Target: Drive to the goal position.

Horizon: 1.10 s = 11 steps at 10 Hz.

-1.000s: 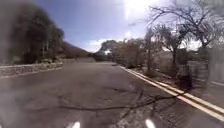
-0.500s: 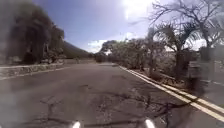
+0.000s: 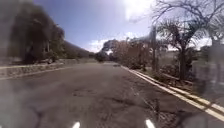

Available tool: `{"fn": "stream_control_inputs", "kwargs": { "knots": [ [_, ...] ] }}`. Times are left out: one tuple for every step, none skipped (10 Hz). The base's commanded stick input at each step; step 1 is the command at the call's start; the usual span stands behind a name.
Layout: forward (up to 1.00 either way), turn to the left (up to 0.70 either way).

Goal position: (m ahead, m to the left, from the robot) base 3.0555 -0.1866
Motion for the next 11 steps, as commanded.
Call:
{"fn": "stream_control_inputs", "kwargs": {
  "knots": [
    [0.5, 0.0],
    [0.5, 0.0],
    [0.5, 0.0],
    [0.5, 0.0],
    [0.5, 0.0],
    [0.5, 0.0],
    [0.5, 0.0],
    [0.5, 0.0],
    [0.5, 0.0],
    [0.5, 0.0],
    [0.5, 0.0]
  ]
}}
